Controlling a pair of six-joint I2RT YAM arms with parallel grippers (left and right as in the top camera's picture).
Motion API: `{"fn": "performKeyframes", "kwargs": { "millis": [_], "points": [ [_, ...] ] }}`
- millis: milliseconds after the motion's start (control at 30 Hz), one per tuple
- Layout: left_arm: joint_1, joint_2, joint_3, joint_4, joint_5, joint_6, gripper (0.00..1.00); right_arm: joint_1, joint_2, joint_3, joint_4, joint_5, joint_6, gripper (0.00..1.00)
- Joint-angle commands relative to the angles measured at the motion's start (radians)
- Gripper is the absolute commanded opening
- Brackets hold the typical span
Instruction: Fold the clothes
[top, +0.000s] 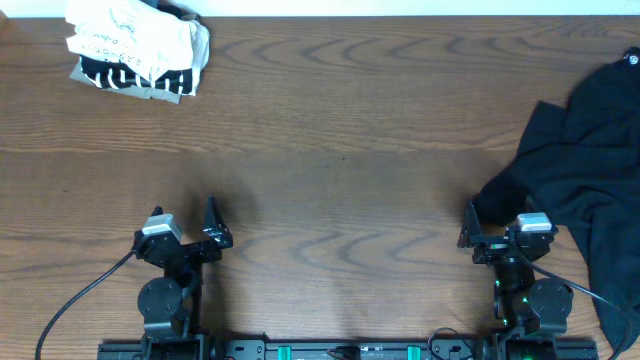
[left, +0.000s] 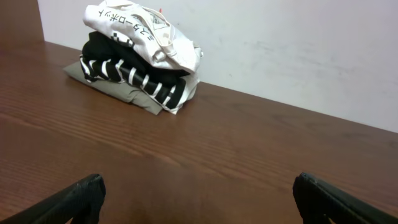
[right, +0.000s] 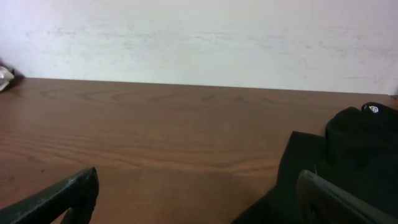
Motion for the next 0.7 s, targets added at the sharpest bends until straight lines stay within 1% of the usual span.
{"fn": "performKeyframes", "kwargs": {
  "millis": [0,667],
  "points": [
    [0.003,0.000,-0.015,-0.042,-0.024,0.010,0.98,0.020,-0.001,-0.002,-0.004,-0.001,-0.011,0.99],
    [0.003,0.000,-0.015,-0.042,-0.024,0.010,0.98,0.020,-0.001,-0.002,-0.004,-0.001,-0.011,0.99]
  ]
}}
